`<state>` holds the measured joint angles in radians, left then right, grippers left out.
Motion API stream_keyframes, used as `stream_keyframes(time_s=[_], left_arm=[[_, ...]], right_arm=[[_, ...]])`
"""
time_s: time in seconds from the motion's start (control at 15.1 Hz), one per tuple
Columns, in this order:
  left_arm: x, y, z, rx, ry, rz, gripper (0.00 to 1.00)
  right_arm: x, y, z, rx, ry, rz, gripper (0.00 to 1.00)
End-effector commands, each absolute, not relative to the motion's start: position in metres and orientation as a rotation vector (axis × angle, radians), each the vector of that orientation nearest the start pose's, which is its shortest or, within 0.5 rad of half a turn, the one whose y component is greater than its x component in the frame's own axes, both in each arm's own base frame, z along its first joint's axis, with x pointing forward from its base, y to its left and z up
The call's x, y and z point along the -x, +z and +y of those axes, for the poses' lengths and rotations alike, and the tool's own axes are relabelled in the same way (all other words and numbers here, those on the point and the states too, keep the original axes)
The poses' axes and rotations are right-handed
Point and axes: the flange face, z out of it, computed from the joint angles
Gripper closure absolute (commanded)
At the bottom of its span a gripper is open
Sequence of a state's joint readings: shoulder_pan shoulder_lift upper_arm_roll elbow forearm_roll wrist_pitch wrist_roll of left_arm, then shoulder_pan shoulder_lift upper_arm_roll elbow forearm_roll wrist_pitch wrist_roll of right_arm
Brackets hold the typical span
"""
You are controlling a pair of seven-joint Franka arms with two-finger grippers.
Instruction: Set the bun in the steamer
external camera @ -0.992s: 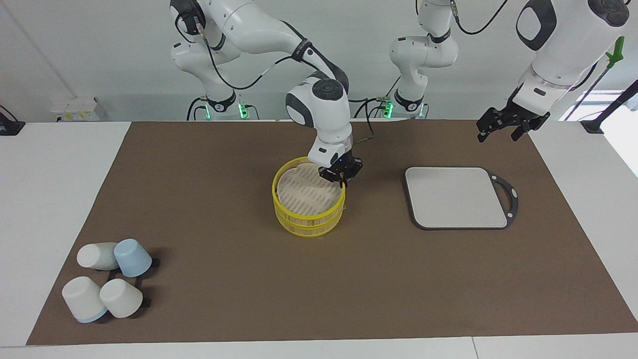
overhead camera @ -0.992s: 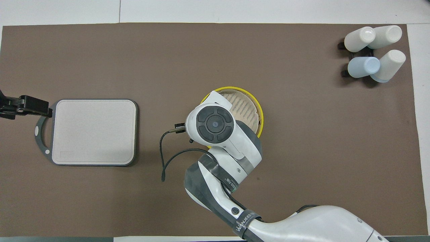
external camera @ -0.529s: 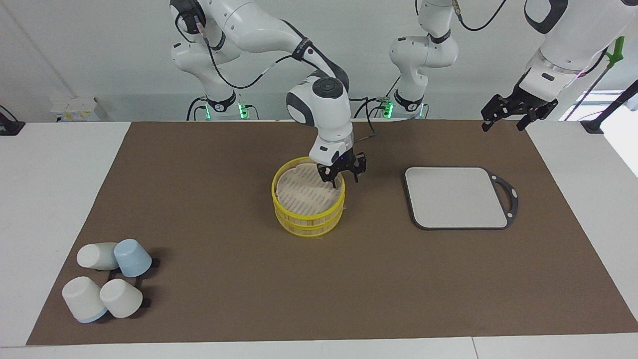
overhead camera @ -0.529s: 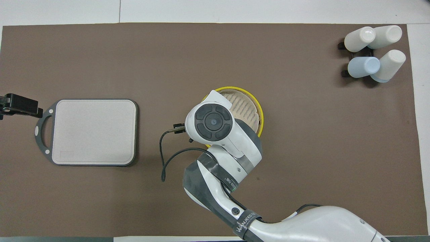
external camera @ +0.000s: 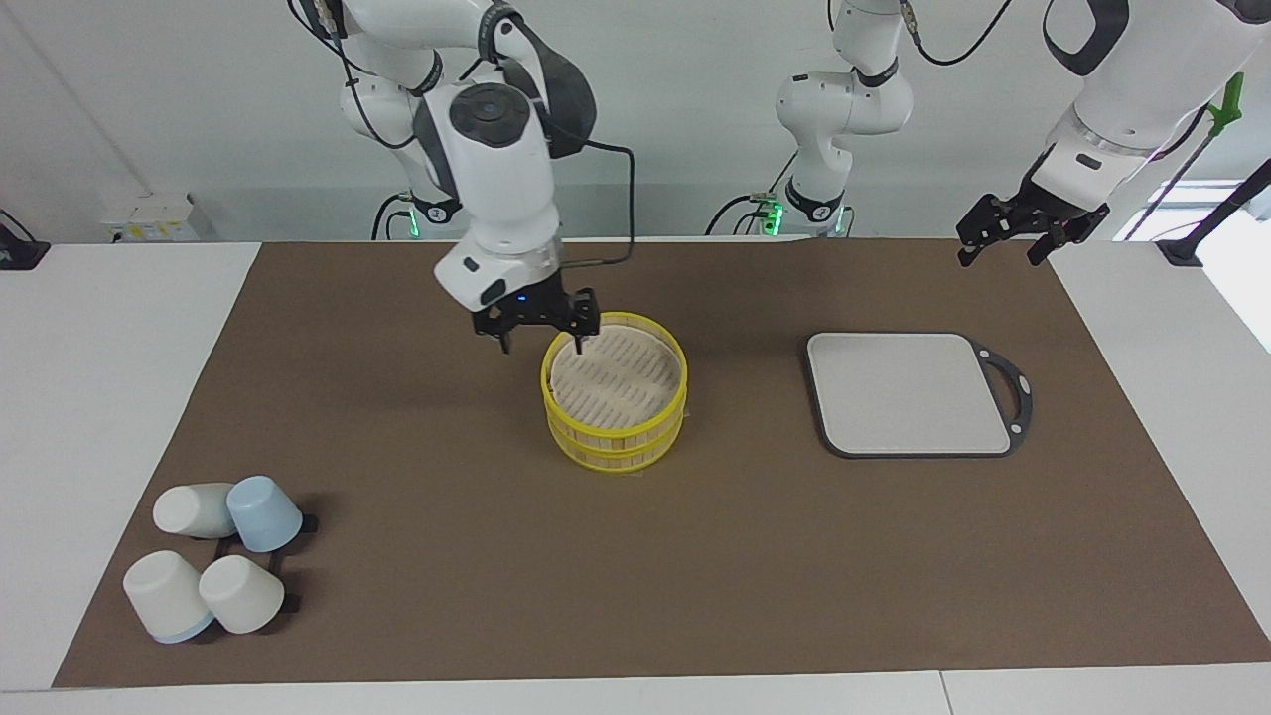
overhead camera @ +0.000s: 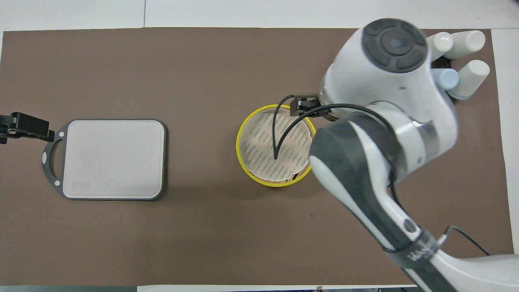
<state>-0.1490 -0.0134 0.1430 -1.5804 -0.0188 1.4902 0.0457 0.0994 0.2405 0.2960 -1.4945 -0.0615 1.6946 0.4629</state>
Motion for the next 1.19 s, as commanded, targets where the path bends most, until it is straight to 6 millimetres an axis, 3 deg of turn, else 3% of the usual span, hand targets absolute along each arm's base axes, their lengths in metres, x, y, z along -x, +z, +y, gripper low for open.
stream_keyframes(time_s=[0.0, 0.13, 0.33, 0.4, 0.6, 0.73, 1.12], left_arm=[[-0.539, 0.619, 0.0, 3.143, 0.138, 0.126, 0.0], [-0.54, 0.619, 0.0, 3.14, 0.135, 0.125, 0.0], [-0.541, 0.62, -0.001, 3.126, 0.123, 0.133, 0.0], [-0.541, 0.62, -0.001, 3.126, 0.121, 0.134, 0.0], [-0.541, 0.618, -0.001, 3.126, 0.126, 0.134, 0.0], [-0.541, 0.619, -0.001, 3.126, 0.126, 0.131, 0.0], [-0.541, 0.619, -0.001, 3.126, 0.114, 0.126, 0.0]], right_arm=[[-0.565, 0.56, 0.168, 3.183, 0.125, 0.056, 0.0], [-0.553, 0.579, 0.145, 3.191, 0.124, 0.109, 0.0], [-0.532, 0.595, 0.148, 3.208, 0.129, 0.068, 0.0], [-0.534, 0.594, 0.146, 3.203, 0.125, 0.036, 0.0], [-0.547, 0.589, 0.099, 3.185, 0.119, -0.092, 0.0], [-0.55, 0.587, 0.084, 3.183, 0.126, -0.083, 0.0], [-0.551, 0.588, 0.086, 3.182, 0.113, -0.088, 0.0]])
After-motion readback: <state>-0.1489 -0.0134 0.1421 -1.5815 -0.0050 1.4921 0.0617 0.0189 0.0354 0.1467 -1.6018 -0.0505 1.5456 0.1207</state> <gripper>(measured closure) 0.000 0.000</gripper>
